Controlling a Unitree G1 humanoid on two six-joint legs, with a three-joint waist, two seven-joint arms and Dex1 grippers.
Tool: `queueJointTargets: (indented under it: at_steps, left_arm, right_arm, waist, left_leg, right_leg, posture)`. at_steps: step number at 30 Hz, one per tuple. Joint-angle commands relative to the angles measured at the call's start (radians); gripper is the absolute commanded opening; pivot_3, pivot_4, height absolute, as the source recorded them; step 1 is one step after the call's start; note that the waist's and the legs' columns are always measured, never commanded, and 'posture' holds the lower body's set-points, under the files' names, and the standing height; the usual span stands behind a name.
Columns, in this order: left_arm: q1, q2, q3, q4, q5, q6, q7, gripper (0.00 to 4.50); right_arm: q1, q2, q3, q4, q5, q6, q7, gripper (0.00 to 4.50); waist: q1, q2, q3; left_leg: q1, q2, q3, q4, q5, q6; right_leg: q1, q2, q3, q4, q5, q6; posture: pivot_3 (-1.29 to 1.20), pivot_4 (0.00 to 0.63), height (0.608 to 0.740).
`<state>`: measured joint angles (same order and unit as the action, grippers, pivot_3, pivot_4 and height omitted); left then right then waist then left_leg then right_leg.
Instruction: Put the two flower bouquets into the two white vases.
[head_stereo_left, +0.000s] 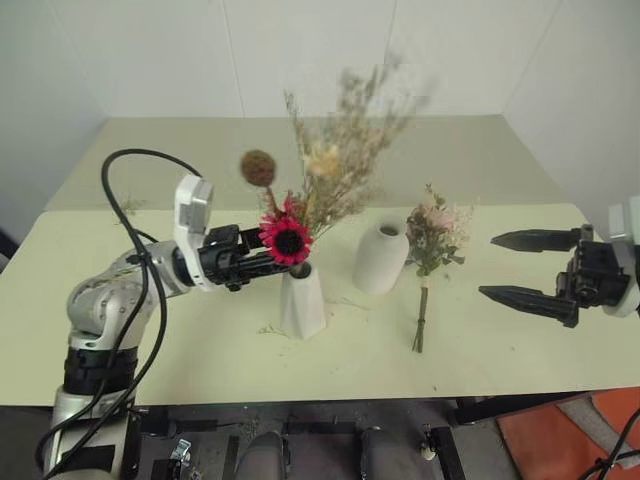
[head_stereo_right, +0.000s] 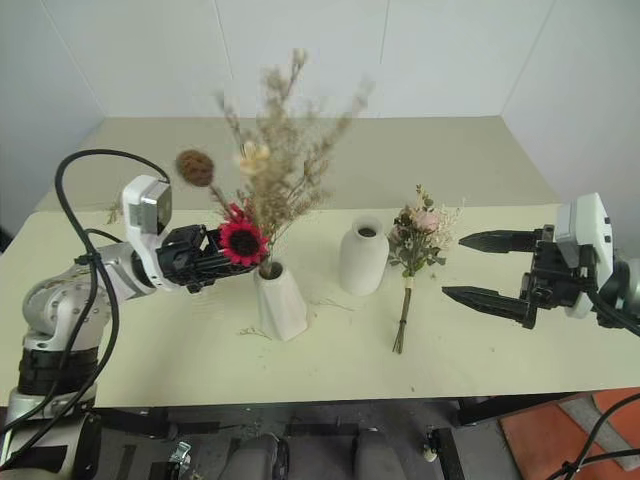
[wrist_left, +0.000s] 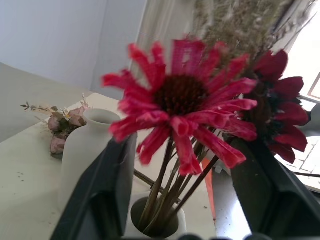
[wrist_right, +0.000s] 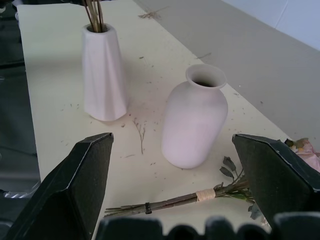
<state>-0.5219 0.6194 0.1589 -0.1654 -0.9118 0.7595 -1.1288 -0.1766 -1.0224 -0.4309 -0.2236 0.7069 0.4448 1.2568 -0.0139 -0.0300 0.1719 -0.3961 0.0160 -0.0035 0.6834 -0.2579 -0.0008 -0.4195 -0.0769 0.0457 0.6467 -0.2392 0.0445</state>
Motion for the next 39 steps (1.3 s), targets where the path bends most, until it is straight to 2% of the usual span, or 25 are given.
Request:
queueJointTargets:
  at_steps: [1, 2, 12, 26, 31, 39]
  left_arm:
    - [0.007, 0.025, 0.04, -0.042, -0.028, -0.001, 0.003, 4.23]
    - [0.016, 0.033, 0.046, -0.046, -0.022, -0.007, 0.001, 4.49]
    - [0.07, 0.16, 0.079, -0.016, 0.006, -0.024, -0.064, 4.49]
    - [0.089, 0.243, 0.039, 0.033, 0.114, -0.093, -0.17, 4.49]
    - [0.019, 0.235, 0.056, 0.152, 0.152, -0.136, -0.153, 4.49]
    - [-0.147, 0.149, 0.008, 0.313, 0.214, -0.201, -0.148, 4.49]
  right_arm:
    - [-0.029, -0.003, 0.002, 0.003, -0.007, -0.022, 0.0, 4.5]
    - [-0.034, -0.003, 0.006, 0.006, -0.009, -0.023, 0.001, 4.5]
    - [-0.056, -0.004, 0.02, 0.026, -0.027, -0.025, 0.008, 4.5]
    - [-0.05, -0.001, 0.015, 0.021, -0.05, -0.033, 0.004, 4.5]
    - [-0.036, -0.002, 0.023, 0.015, -0.066, -0.032, -0.01, 4.5]
    - [-0.056, -0.007, 0.106, -0.052, -0.099, 0.093, -0.153, 4.5]
  waist:
    - [0.0, 0.0, 0.0]
    - [0.0, 0.0, 0.0]
    - [0.0, 0.0, 0.0]
    - [-0.001, 0.0, 0.0]
    - [0.0, 0.0, 0.0]
    - [0.002, 0.0, 0.0]
  left_leg:
    - [0.0, 0.0, 0.0, 0.0, 0.0, 0.0]
    - [0.0, 0.0, 0.0, 0.0, 0.0, 0.0]
    - [0.0, 0.0, 0.0, 0.0, 0.0, 0.0]
    - [0.0, 0.0, 0.001, 0.0, 0.0, 0.0]
    - [0.0, 0.0, 0.001, 0.0, 0.0, 0.0]
    - [-0.001, 0.0, 0.0, 0.0, 0.0, 0.0]
  right_leg:
    - [0.0, 0.0, 0.0, 0.0, 0.0, 0.0]
    - [0.0, 0.0, 0.0, 0.0, 0.0, 0.0]
    - [0.0, 0.0, 0.0, 0.0, 0.0, 0.0]
    - [0.0, 0.0, 0.0, 0.0, 0.0, 0.0]
    - [0.0, 0.0, 0.0, 0.0, 0.0, 0.0]
    - [-0.001, 0.0, -0.001, 0.0, 0.0, 0.0]
  posture:
    - [0.0, 0.15, 0.74]
    - [0.0, 0.15, 0.74]
    - [0.0, 0.15, 0.74]
    - [0.0, 0.15, 0.74]
    - [0.0, 0.15, 0.74]
    - [0.0, 0.15, 0.74]
